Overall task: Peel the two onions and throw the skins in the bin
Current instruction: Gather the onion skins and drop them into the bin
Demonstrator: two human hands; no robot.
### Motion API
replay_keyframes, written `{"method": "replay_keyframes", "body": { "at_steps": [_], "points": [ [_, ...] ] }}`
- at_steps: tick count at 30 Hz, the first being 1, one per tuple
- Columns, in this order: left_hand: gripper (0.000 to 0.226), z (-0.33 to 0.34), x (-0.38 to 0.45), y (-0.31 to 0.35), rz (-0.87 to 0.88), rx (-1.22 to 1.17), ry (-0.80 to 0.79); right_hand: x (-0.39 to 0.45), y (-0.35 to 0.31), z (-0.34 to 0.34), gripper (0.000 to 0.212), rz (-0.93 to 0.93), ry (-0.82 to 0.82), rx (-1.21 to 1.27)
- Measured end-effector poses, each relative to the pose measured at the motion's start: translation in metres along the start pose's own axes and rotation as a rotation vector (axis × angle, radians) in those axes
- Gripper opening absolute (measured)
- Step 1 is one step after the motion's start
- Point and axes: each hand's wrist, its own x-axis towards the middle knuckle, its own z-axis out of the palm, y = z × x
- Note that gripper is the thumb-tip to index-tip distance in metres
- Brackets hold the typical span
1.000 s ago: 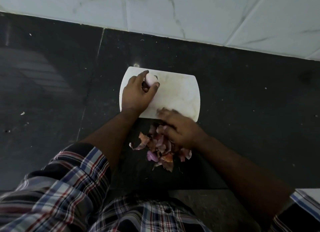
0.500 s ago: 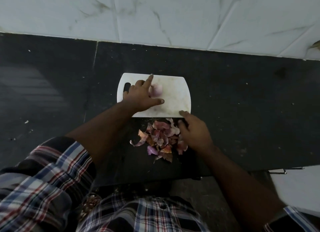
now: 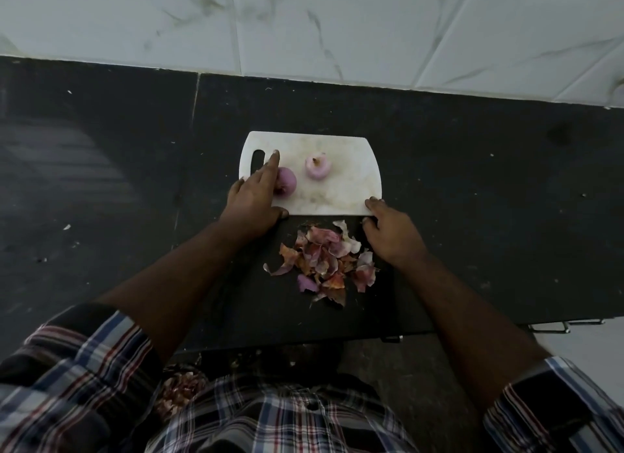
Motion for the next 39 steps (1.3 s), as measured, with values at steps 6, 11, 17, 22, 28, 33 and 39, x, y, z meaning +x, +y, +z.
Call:
{"method": "replay_keyframes", "body": {
  "at_steps": [6,11,17,22,28,33,39],
  "points": [
    [0.123,-0.002,0.008,0.006,-0.058,-0.034,0.04,0.01,0.007,-0.002,0.048,0.013,0.013,0.051],
    [0.079,0.012,-0.034,0.007,-0.048,-0.11,0.317,-0.018,0.014,0.017,0.047,0.154,0.135,0.073],
    [0.048,0.042,-0.061,0.014,0.111,0.1,0.145,-0.03,-0.04,0.046,0.049,-0.142,-0.093,0.122],
    [0.049,0.036,-0.064,0.015,0.049,0.209,0.037,-0.015,-0.033,0.031,0.044,-0.123,0.001,0.19],
    [0.048,0.033,-0.063,0.03,0.064,0.285,-0.118,-0.027,-0.055,0.044,0.048,-0.23,-0.228,0.06],
    [0.054,0.008,-0.074,0.018,0.011,0.23,-0.196,-0.046,-0.04,0.003,0.055,-0.032,-0.033,0.146],
    [0.119,-0.004,-0.074,0.016,0.017,0.261,-0.469,-0.08,-0.028,0.001,0.132,0.228,-0.4,-0.048]
  ]
}}
